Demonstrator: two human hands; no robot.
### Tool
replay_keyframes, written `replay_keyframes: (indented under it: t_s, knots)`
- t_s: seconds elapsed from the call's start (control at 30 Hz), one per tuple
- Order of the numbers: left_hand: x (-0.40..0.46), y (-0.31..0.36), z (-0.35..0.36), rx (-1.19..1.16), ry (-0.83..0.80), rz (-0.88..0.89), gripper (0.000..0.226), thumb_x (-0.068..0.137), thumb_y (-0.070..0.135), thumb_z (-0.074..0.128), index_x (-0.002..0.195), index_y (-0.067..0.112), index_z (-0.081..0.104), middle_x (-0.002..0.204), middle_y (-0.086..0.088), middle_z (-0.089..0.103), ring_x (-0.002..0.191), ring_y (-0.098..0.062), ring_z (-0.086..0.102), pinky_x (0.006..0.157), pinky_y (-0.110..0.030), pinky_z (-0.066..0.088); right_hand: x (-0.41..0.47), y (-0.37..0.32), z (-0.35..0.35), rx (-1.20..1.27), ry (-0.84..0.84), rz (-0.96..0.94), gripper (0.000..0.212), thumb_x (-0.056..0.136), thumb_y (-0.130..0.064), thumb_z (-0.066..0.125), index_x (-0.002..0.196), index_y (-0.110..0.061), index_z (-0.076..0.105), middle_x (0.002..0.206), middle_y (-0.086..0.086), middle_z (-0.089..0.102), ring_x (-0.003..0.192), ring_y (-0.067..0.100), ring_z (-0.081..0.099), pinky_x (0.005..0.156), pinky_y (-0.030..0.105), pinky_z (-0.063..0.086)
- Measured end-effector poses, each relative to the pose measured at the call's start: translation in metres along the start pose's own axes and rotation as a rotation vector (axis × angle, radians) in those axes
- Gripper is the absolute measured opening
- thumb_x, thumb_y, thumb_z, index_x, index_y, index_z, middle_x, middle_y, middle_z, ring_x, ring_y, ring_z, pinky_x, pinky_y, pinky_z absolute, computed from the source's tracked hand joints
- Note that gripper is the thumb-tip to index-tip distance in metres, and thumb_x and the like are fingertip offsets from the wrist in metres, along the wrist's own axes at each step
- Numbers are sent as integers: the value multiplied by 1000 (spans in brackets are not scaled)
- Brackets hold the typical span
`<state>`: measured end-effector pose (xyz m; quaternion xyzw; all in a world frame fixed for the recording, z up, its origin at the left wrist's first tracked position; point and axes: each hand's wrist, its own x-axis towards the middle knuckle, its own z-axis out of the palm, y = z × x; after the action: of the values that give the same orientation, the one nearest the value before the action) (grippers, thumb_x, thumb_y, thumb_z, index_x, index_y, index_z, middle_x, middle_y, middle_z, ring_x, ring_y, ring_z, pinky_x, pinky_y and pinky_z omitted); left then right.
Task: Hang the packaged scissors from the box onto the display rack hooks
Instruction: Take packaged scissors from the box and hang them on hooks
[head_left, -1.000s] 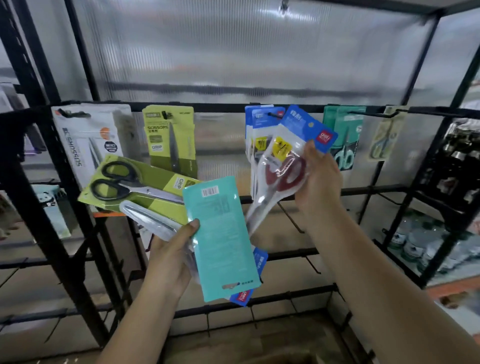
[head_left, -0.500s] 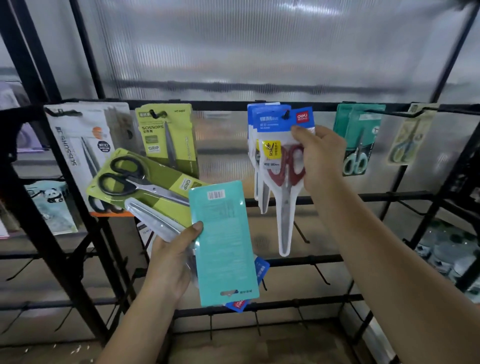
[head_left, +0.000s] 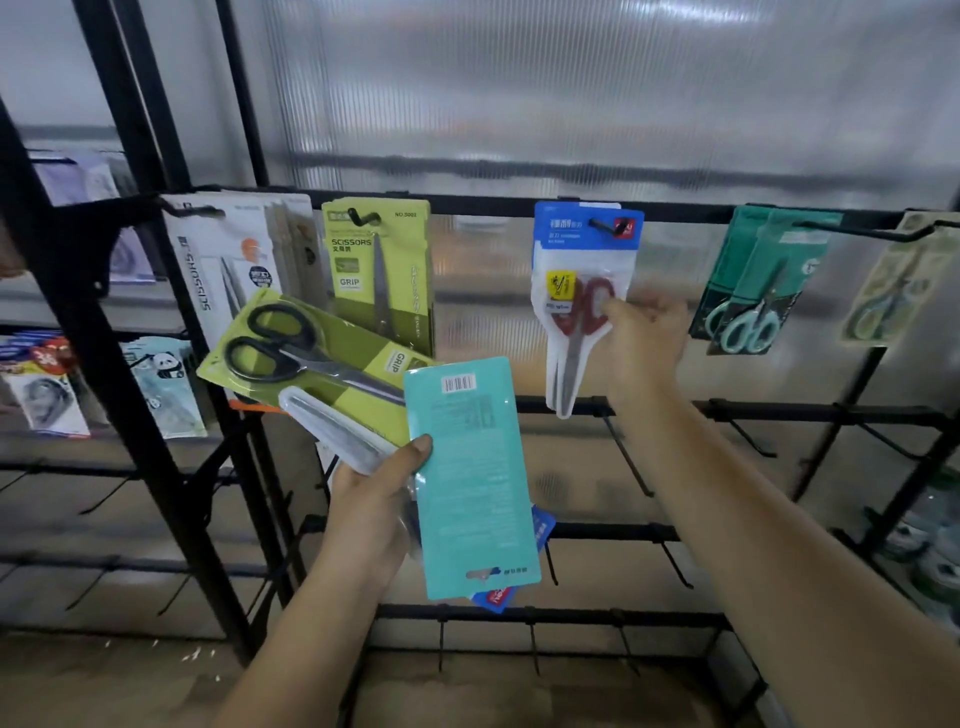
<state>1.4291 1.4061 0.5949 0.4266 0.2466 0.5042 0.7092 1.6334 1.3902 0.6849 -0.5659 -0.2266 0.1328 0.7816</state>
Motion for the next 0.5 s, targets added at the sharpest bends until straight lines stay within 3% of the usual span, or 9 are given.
replay_keyframes:
  t_s: [0.03, 0.13, 0.2, 0.33, 0.43, 0.5]
  knots:
    - [0, 0, -1, -8, 5, -1, 19, 87, 4, 54, 100, 14, 62, 98, -5, 73, 90, -23, 71, 73, -39, 59, -15, 6, -5, -12, -102, 27, 21, 87, -21, 65, 104, -14, 53, 91, -4, 59, 78, 5, 59, 62, 14, 46]
    - [0, -3, -3, -17, 9, -1, 26, 79, 9, 58, 105, 12, 60, 102, -6, 72, 94, -24, 70, 77, -40, 58, -54, 26, -19, -230, -650, 148, 34, 78, -41, 70, 104, -22, 58, 104, 0, 67, 95, 16, 66, 82, 36, 55]
    - [0, -5, -3, -17, 2, -1, 31, 77, 12, 59, 108, 11, 60, 104, -7, 72, 95, -25, 69, 75, -40, 59, -70, 36, -23, -298, -876, 212, 43, 72, -27, 78, 109, -19, 57, 108, 0, 69, 95, 17, 69, 79, 36, 57]
    - [-2, -8, 0, -13, 16, 24, 37, 82, 10, 62, 118, 2, 57, 112, -14, 68, 101, -31, 66, 79, -45, 57, -72, 45, -26, -304, -815, 258, 28, 77, 4, 70, 104, -2, 65, 103, 6, 72, 89, 15, 70, 66, 25, 58]
    - [-2, -11, 1, -38, 51, 35, 20, 87, 2, 56, 105, 6, 62, 93, -5, 73, 85, -23, 70, 64, -34, 59, -62, 45, -33, -256, -739, 258, 19, 77, 9, 67, 93, 0, 66, 92, 2, 74, 83, 14, 71, 61, 23, 56]
    - [-1, -10, -1, -59, 77, 1, 17, 88, 2, 54, 99, 10, 63, 83, -3, 74, 75, -22, 71, 59, -34, 59, -57, 39, -39, -162, -686, 242, 17, 78, 13, 64, 84, -3, 65, 82, -1, 75, 76, 13, 72, 57, 23, 55]
